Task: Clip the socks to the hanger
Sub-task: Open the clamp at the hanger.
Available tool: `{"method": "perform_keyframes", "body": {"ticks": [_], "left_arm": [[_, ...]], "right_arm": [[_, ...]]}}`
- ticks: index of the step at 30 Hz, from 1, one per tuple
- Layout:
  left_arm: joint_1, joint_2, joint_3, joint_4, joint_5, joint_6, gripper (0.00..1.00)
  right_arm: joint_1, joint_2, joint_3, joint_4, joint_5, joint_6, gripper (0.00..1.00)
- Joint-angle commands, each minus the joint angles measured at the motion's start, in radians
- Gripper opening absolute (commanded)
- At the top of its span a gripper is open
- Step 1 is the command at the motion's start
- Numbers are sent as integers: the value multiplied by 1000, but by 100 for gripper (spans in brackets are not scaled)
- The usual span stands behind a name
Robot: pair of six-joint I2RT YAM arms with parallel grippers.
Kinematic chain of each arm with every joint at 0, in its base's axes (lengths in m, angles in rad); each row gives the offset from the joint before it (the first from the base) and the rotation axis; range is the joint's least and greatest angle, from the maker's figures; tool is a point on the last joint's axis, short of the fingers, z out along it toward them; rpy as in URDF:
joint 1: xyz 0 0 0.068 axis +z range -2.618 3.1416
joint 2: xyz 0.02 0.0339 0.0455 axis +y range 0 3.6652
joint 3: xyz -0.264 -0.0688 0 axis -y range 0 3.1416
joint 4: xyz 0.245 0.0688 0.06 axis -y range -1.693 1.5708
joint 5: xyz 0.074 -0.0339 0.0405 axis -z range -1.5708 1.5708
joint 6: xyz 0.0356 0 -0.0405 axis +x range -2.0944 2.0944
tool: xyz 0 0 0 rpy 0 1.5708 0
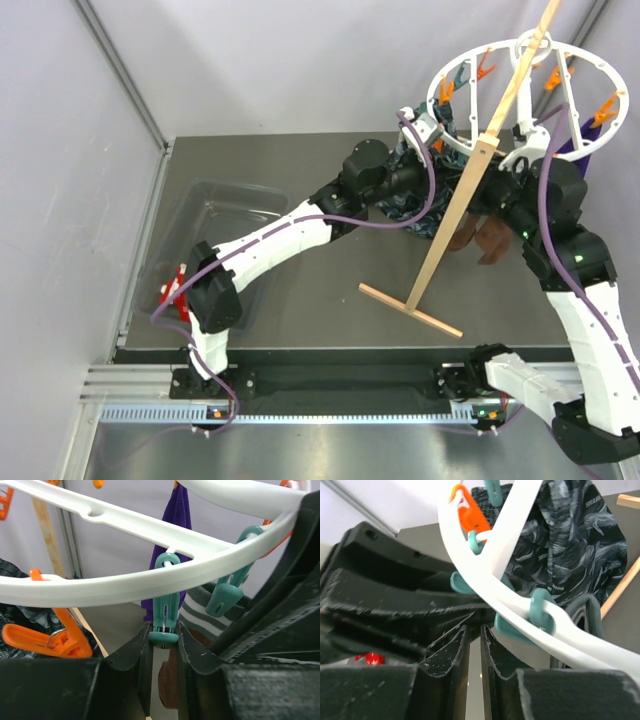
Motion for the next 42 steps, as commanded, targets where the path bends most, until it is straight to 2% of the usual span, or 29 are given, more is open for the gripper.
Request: {"method": "perform_keyframes", "body": {"ticks": [1, 15, 27, 42], "left_arm": [[-5, -53, 39, -7, 29, 8, 0], [-5, -21, 84, -53, 24, 34, 0], [-5, -23, 101, -76, 47, 26, 0], [-3, -23, 108, -89, 72, -40, 0]], "right_arm": [[-4, -16, -25, 143, 66, 25, 15], [-5, -29, -21, 206, 158, 8, 18], [-7, -6, 5, 226, 219, -34, 25], [-7, -24, -11, 345, 192, 28, 25]]}}
